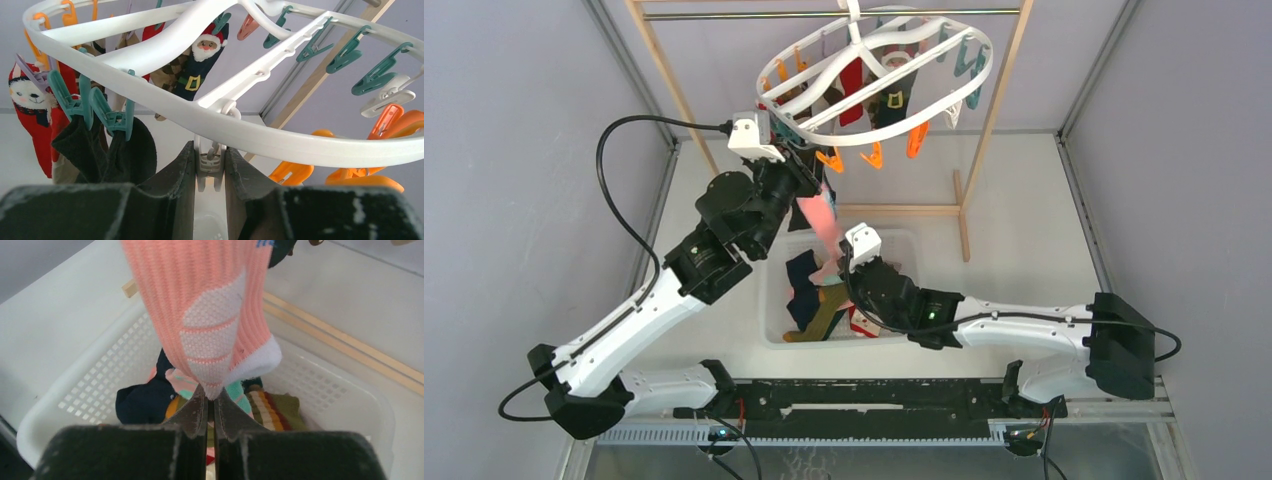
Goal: Remove the socks clipped to the hanger
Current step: Remove the sock from the hanger.
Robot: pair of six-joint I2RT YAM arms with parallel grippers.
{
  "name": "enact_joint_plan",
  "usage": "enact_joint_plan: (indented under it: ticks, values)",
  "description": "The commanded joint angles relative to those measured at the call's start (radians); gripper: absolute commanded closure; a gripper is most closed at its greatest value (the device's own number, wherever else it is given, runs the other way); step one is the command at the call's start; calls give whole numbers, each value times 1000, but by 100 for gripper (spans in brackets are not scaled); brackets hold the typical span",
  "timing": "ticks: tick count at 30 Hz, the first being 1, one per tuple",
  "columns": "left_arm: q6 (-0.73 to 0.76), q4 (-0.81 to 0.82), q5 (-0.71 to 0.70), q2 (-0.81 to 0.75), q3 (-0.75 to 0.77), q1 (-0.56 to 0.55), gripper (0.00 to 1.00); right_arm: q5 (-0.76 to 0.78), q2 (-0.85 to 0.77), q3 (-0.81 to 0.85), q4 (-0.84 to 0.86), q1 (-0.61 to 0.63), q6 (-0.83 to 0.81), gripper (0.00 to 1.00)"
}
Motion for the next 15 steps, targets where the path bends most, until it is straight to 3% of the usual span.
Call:
enact_joint_plan:
  ticks: [1,7,15]
  values:
    - [23,1,15,-28,26,-5,93,27,-61,-36,9,49,33,95]
    - [20,-3,11,-37,11,-4,91,51,-124,-80,-19,105,57,95]
    - [18,-9,20,-53,-14,-5,61,69,-164,-107,-52,145,79,95]
